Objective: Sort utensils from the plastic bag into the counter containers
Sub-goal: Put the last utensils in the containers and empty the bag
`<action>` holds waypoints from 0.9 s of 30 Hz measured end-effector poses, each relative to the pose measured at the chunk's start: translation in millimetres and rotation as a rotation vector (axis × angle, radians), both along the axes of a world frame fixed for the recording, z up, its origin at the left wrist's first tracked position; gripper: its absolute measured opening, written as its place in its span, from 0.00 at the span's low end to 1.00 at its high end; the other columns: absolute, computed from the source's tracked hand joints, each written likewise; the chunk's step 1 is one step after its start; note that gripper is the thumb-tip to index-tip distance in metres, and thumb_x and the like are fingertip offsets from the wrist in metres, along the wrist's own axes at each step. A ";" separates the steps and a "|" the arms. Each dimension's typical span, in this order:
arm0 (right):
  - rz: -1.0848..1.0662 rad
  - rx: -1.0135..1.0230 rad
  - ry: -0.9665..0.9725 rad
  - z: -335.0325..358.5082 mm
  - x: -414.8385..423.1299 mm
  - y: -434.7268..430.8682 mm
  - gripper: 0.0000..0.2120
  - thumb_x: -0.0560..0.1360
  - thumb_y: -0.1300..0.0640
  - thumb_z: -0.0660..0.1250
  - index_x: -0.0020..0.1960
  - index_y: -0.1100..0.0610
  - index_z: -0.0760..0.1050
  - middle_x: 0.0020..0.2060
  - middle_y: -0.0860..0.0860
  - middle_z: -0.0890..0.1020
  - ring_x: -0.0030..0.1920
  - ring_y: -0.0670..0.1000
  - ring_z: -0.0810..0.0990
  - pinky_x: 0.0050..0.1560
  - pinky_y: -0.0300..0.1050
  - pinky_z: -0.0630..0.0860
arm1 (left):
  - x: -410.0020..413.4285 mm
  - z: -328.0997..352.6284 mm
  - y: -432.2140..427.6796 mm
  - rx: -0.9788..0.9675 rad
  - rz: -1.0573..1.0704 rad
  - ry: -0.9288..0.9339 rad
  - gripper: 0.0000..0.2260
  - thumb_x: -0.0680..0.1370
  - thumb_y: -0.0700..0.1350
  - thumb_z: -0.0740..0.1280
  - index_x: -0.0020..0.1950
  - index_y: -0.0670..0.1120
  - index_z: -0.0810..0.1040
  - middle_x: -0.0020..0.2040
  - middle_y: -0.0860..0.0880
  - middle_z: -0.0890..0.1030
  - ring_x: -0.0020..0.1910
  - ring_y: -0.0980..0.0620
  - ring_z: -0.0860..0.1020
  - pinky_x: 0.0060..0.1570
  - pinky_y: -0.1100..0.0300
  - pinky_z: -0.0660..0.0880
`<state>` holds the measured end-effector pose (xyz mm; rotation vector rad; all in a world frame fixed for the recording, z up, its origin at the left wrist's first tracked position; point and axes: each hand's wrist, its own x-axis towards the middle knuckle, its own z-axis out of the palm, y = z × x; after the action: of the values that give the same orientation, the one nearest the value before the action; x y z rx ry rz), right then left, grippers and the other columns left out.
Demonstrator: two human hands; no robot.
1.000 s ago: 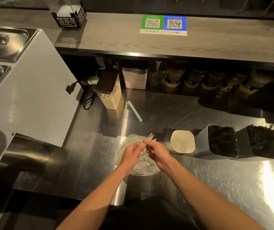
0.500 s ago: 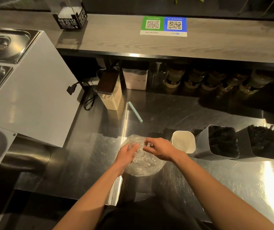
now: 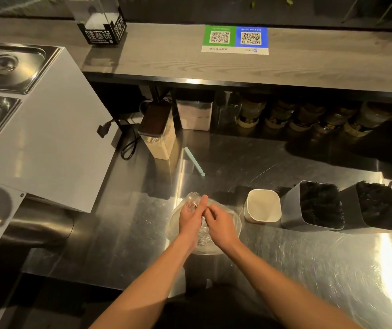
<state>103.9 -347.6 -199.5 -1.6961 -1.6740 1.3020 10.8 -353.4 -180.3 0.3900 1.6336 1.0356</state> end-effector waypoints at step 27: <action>-0.123 -0.159 0.150 24.9 -7.1 -0.5 0.20 0.85 0.47 0.53 0.46 0.54 0.79 0.41 0.48 0.83 0.43 0.45 0.81 0.44 0.41 0.76 | 22.7 10.5 14.0 -0.028 0.032 -0.052 0.19 0.85 0.59 0.55 0.57 0.54 0.83 0.52 0.49 0.85 0.54 0.53 0.82 0.50 0.62 0.78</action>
<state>96.8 -348.1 -174.6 -1.7130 -1.3925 1.4960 33.5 -339.4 -169.8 0.3166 1.6105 1.0376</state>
